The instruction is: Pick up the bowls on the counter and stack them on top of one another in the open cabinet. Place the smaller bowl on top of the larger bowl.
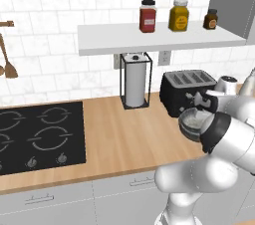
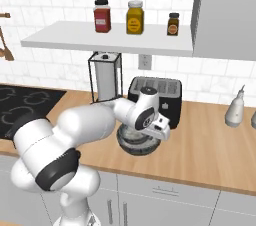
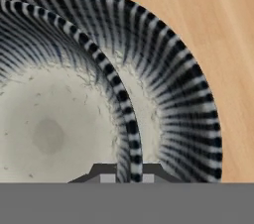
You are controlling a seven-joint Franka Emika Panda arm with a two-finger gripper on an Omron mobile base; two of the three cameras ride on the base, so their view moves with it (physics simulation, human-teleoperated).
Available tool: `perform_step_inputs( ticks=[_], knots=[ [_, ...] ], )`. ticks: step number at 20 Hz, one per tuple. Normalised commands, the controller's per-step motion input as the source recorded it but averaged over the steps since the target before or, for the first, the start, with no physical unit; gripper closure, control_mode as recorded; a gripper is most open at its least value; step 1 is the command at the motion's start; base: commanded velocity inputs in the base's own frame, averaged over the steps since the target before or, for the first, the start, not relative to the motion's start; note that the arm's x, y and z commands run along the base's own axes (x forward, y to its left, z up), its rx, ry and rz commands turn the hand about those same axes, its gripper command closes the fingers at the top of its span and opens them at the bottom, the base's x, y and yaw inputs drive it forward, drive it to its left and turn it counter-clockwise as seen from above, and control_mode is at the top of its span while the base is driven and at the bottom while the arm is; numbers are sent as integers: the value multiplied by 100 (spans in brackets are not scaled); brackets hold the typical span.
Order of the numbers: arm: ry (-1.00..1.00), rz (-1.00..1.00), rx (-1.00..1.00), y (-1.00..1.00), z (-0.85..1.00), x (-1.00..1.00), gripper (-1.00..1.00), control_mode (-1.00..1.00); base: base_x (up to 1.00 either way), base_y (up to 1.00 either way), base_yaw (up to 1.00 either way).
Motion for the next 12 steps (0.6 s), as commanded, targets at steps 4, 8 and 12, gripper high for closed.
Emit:
perform_step_inputs(
  ticks=[4, 8, 12],
  knots=[
    [0, 0, 0, -3, 0, 8, 100, -100, 0, 0, 0],
    [0, 0, 0, 0, 0, 0, -100, -100, 0, 0, 0],
    [0, 0, 0, 0, 0, 0, -100, -100, 0, 0, 0]
  ],
)
